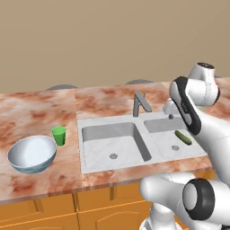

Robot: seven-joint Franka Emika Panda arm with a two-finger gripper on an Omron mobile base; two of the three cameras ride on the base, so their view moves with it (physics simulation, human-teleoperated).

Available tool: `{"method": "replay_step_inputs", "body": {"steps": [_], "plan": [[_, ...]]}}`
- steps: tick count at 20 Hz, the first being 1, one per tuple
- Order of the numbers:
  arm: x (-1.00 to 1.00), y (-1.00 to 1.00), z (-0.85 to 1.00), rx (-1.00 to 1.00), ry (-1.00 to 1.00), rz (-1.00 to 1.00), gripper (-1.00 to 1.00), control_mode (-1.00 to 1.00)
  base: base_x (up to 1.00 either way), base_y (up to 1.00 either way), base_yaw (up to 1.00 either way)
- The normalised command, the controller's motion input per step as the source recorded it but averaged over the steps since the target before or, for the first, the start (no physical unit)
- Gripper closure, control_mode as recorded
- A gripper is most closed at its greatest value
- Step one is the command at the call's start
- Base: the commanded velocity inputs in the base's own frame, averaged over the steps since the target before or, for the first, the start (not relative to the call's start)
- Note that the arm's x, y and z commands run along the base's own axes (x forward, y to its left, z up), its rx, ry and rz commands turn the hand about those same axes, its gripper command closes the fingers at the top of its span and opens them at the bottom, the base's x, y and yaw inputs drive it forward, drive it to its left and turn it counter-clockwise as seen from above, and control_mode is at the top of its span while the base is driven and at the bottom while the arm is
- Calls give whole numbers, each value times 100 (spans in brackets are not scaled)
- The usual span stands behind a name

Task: Pick the cucumber from the sink and place it in the bowl. Then pick the bowl and place it in the microwave. Then close the microwave door and press the start button.

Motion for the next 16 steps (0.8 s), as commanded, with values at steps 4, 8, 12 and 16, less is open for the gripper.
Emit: {"method": "replay_step_inputs", "body": {"steps": [4, 8, 12, 16], "plan": [[23, -100, -70, -4, 4, 7, -100, -100, 0, 0, 0], [46, -93, -62, -5, 5, 4, -100, -100, 0, 0, 0], [72, -32, -79, -7, 7, 0, -100, -100, 0, 0, 0], [84, -17, -81, -11, 10, 0, -100, -100, 0, 0, 0]]}}
